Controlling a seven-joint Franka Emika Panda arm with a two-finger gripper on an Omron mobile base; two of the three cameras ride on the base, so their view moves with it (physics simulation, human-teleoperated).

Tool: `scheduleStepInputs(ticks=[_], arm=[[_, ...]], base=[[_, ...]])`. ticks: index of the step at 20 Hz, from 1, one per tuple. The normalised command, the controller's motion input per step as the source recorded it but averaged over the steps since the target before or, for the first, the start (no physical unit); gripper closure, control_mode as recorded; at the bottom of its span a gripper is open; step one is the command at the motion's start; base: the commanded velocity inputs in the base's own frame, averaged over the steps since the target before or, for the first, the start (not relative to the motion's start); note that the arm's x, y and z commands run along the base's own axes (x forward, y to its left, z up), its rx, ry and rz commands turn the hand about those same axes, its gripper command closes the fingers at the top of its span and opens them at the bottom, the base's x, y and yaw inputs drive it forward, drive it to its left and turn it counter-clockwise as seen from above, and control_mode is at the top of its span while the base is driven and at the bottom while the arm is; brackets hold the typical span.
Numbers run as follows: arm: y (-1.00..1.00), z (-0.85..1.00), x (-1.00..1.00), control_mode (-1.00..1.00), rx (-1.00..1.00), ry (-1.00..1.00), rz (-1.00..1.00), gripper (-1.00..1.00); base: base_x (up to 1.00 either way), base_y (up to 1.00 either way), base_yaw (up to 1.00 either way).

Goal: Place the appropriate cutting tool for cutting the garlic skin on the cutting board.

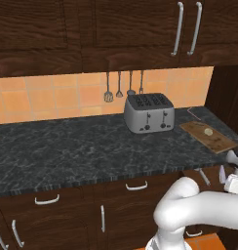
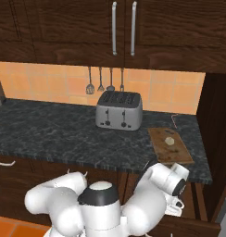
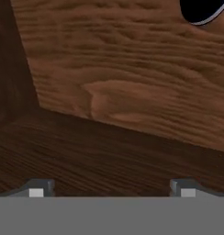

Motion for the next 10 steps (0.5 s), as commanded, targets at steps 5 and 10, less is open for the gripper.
scheduleStepInputs(ticks=[5, 10], arm=[[0.04, 0.46, -0.59, -1.00, 0.05, 0.38, 0.00, -1.00], [0.00, 0.59, -0.63, -1.00, 0.03, 0.34, 0.00, -1.00]], base=[[0.00, 0.00, 0.00], [0.00, 0.00, 0.00]])
